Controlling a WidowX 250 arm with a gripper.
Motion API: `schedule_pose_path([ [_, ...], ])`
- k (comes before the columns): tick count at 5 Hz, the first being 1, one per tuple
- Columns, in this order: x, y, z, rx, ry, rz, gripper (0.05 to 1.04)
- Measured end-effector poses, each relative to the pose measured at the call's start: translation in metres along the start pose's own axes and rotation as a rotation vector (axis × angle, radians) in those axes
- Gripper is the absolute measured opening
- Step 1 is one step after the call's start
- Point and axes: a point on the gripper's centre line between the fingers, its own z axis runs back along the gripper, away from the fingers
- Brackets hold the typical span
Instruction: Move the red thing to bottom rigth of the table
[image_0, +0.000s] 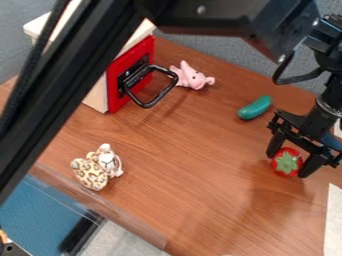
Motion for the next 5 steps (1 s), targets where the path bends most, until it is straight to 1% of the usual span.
schedule_pose_path([
  [1,0.001,0.002,0.003,0.015,0.003,-0.020,0.767],
  [2,0.001,0.002,0.009,0.018,-0.024,-0.038,0.767],
  [3,-0.019,0.003,0.053,-0.008,-0.128,-0.058,0.767],
  [4,-0.055,0.007,0.066,-0.019,-0.170,-0.095,0.767],
  [5,-0.088,0.016,0.057,-0.012,-0.150,-0.125,0.767],
])
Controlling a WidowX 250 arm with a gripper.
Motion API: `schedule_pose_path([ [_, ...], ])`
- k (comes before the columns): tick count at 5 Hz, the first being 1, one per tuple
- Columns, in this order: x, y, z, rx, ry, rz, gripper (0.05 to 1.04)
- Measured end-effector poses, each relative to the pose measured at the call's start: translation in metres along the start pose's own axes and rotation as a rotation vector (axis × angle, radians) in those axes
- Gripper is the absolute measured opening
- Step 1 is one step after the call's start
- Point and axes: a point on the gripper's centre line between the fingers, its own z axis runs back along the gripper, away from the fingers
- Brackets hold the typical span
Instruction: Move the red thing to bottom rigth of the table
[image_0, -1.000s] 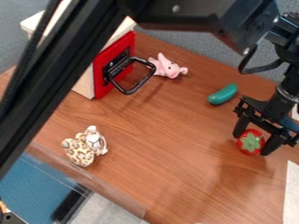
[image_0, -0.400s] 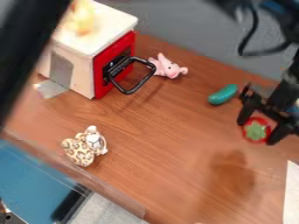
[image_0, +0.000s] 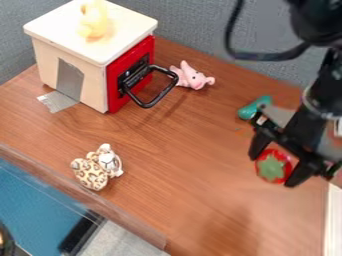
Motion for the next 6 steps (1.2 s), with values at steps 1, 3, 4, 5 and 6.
schedule_pose_path([
  [1,-0.027,0.000,-0.016,-0.017,0.048,-0.019,0.767],
  [3,-0.064,0.015,-0.046,-0.042,0.128,-0.023,0.767],
  [4,-0.066,0.016,-0.048,-0.043,0.129,-0.039,0.840],
  [5,-0.067,0.017,-0.046,-0.032,0.149,-0.049,0.993],
  [6,-0.066,0.019,-0.040,-0.027,0.151,-0.051,0.997],
])
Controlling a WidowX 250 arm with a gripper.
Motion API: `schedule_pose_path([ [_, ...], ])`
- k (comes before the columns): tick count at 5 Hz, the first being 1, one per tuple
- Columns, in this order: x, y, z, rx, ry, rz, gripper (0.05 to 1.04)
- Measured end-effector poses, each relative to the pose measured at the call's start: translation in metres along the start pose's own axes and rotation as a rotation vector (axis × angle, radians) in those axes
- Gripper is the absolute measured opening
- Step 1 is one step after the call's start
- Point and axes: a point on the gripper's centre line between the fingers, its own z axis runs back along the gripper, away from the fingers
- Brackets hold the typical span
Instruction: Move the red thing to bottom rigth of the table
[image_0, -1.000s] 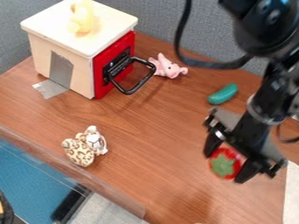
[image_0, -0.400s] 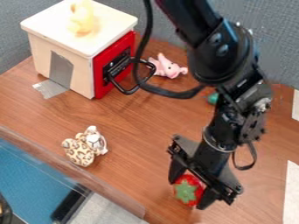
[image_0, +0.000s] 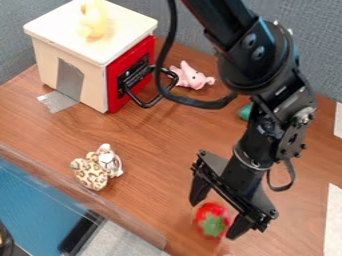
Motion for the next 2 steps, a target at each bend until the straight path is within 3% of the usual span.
schedule_pose_path([
  [2,0.012,0.000,0.043,-0.025,-0.088,0.034,0.998],
])
